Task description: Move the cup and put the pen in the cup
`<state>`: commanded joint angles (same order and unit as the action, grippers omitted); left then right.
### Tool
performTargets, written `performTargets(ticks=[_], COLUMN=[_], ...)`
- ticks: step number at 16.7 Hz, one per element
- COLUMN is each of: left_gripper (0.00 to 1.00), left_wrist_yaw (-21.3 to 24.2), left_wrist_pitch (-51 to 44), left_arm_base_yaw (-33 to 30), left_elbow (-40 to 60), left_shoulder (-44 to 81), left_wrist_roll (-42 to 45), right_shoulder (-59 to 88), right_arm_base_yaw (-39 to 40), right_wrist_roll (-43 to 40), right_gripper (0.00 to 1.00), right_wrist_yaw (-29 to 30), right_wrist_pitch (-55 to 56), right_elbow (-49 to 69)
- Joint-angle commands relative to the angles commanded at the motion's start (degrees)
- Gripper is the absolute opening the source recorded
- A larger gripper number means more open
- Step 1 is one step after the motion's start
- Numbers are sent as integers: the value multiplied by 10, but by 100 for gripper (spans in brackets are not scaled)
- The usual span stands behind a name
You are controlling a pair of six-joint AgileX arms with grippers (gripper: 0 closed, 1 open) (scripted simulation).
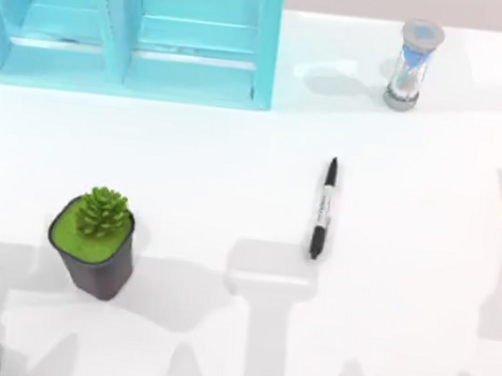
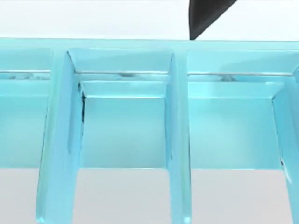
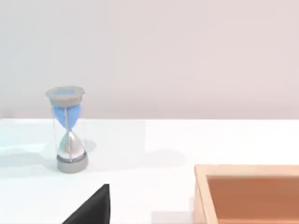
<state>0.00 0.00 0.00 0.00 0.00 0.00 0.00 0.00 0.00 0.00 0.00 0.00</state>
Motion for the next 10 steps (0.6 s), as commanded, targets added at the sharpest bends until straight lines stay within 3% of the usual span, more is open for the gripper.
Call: performTargets(ticks=[5,10], left_gripper=[100,100], left_wrist_yaw=[0,0], left_wrist_pitch=[0,0], left_arm_base_yaw=[0,0], left_elbow=[0,0], left_shoulder=[0,0], left_wrist_roll=[0,0], right_shoulder=[36,214], right_arm_base_yaw=[-12,-65], right_wrist_roll=[-12,-62], right_gripper=[100,100], right_wrist_yaw=[0,0], right_wrist_pitch=[-33,-174], right_elbow=[35,203])
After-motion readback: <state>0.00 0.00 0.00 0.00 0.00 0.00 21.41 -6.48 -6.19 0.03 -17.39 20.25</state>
